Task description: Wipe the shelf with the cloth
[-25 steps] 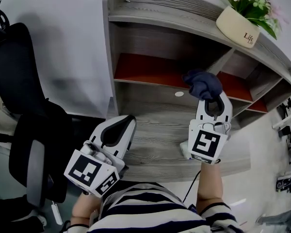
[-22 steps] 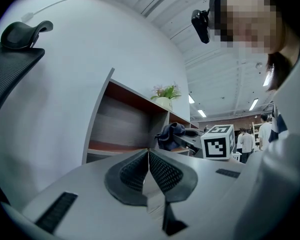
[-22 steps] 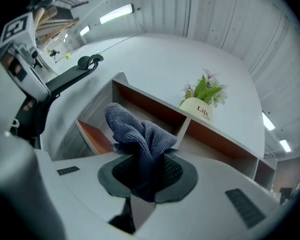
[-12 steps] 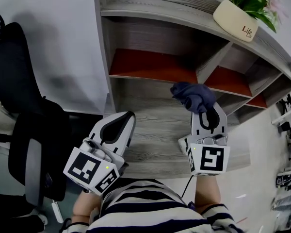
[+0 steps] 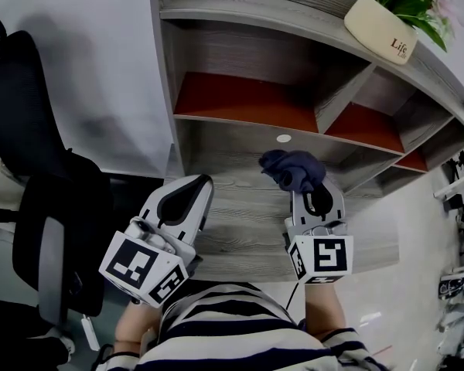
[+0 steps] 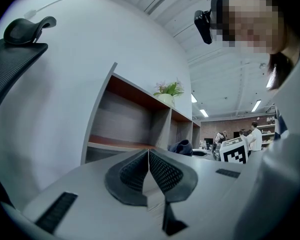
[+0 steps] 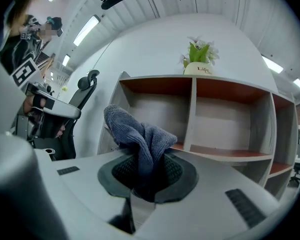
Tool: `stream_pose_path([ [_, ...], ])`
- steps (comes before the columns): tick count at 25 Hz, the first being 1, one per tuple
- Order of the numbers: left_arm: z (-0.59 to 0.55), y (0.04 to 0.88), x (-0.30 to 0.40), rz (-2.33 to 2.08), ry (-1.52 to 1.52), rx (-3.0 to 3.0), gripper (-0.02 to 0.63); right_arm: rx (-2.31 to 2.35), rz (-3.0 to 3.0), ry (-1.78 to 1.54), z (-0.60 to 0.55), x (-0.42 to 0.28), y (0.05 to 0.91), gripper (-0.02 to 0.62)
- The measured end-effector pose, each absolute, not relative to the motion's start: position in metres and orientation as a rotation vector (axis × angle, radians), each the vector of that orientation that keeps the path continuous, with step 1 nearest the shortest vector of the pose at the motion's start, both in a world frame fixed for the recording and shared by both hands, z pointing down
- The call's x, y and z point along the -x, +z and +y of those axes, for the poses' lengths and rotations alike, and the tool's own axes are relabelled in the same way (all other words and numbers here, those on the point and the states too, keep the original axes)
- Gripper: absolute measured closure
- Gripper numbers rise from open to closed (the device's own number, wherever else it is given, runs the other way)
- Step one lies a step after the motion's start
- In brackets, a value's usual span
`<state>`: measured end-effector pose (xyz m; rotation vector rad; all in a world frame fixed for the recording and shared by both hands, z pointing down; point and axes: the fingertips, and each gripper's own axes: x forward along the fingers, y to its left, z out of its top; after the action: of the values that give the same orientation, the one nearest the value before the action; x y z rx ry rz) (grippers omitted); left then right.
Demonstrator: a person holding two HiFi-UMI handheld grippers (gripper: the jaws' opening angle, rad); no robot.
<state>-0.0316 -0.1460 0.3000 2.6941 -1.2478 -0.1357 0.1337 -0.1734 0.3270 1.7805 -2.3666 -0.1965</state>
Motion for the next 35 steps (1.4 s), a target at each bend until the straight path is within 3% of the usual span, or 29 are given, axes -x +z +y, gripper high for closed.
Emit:
stream_pose_path([
  [15, -0.152, 0.305, 0.035, -1.277, -0.103, -2.676, 0.586, -1.737, -2.46, 0.025, -0.169, -0.139, 0.345, 0.52],
  [35, -0.155, 0.303, 0.04, -1.305, -0.097, -2.671, 0.586, -1.714, -2.502, 0.043, -0.171, -0.141, 0.337, 0.522],
])
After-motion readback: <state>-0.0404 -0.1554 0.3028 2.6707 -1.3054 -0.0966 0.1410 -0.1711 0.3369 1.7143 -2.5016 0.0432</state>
